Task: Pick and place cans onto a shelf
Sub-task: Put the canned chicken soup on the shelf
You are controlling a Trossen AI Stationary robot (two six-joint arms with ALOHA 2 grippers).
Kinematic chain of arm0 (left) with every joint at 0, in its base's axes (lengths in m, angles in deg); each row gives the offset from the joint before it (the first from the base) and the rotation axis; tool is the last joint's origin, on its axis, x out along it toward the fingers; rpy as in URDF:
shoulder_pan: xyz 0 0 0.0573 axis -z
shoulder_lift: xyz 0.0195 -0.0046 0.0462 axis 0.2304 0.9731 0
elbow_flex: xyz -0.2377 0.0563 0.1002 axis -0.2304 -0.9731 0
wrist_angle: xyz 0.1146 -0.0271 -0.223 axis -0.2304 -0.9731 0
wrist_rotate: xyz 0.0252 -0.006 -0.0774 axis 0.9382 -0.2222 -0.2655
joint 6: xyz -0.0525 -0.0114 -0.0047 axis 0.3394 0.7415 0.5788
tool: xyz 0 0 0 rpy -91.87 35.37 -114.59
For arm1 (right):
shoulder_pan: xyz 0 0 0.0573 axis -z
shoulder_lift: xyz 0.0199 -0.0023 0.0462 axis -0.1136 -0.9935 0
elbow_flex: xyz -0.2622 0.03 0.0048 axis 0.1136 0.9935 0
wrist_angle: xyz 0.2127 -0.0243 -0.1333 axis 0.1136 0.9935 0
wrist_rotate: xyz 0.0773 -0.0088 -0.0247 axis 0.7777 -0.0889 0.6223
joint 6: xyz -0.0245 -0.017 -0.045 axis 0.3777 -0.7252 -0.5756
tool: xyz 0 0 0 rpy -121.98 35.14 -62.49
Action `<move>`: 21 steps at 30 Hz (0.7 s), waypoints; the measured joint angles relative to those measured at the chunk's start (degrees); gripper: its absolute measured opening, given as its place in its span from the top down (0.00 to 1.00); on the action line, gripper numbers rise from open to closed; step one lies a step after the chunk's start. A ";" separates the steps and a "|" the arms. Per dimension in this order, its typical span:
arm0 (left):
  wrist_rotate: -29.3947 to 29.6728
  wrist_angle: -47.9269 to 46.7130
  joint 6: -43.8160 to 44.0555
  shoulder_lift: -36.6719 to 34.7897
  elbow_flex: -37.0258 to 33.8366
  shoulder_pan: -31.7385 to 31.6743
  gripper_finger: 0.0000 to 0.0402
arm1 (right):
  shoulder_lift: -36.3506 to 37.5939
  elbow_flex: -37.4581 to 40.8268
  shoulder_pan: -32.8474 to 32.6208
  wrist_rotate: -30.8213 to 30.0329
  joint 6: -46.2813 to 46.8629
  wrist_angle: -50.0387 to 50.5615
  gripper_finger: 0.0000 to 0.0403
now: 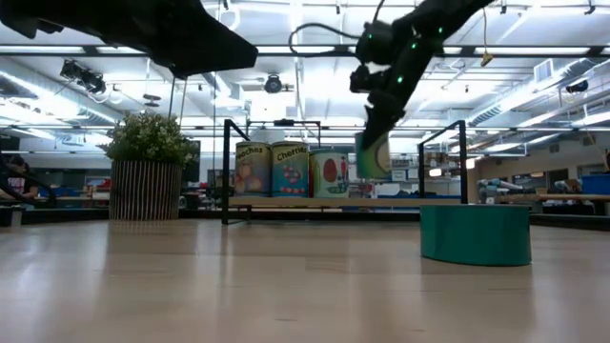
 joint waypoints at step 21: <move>-0.03 -3.59 6.18 0.09 0.00 0.96 0.65 | -3.18 0.74 8.91 14.52 -0.12 -2.88 0.25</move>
